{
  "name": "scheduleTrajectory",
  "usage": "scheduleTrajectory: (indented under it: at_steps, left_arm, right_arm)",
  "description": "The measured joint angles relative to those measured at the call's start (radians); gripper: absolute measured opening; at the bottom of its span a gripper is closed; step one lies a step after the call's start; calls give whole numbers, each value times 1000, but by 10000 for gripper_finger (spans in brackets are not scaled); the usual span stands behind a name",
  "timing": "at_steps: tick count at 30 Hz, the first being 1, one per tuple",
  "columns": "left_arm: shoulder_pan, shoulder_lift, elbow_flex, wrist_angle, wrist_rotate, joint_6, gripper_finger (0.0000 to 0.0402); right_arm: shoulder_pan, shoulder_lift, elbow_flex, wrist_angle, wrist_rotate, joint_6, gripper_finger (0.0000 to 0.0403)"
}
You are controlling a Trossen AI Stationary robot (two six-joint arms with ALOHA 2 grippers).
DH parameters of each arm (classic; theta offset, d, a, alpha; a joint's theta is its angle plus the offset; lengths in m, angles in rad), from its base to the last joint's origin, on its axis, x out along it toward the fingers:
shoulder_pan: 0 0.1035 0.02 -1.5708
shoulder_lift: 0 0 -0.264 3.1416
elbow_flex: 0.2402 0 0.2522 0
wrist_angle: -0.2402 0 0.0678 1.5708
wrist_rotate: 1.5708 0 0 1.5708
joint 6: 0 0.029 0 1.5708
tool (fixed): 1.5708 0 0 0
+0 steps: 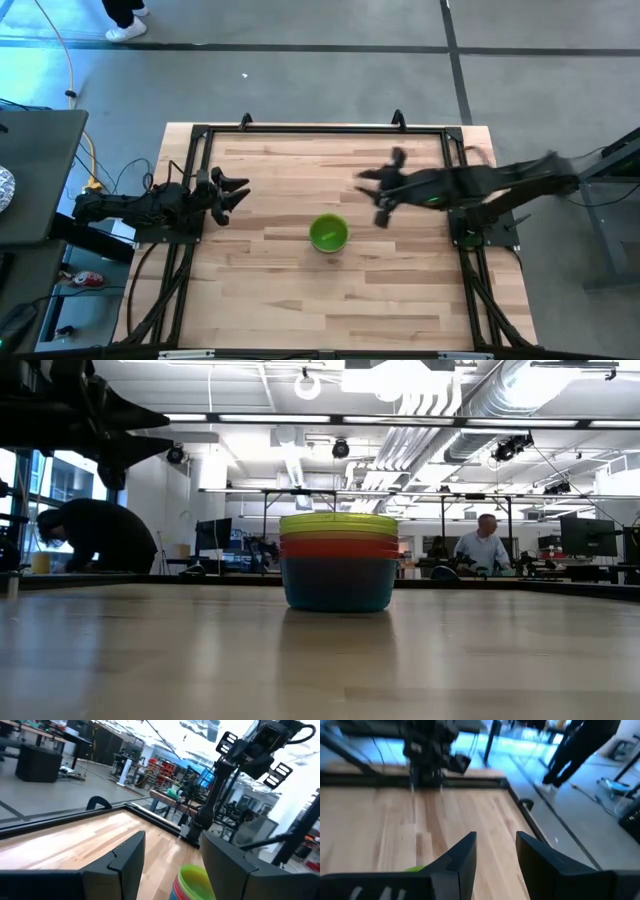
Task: Nest bowls inside each other
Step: Return to Home Position
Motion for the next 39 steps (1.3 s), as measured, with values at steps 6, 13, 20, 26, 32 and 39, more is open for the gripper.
scheduleTrajectory:
  at_steps: [6, 13, 20, 26, 32, 39]
  left_arm:
    - [0, 0, 0, 1, -43, -32, 181]
    - [0, 0, 0, 15, -129, -48, 181]
    - [0, 0, 0, 23, -185, -41, 181]
    - [0, 0, 0, 23, -199, -41, 181]
    - [0, 0, 0, 23, -214, -42, 181]
    - [0, 0, 0, 24, -230, -42, 181]
  right_arm:
    - [13, -330, -221, 109, -29, -15, 131]
    - [69, -658, -362, 121, 70, -117, 131]
    - [93, -892, -459, 91, 286, -257, 131]
    - [93, -1040, -511, 34, 443, -303, 131]
    - [92, -1115, -511, -15, 482, -280, 131]
    - [90, -1108, -511, -27, 708, -338, 131]
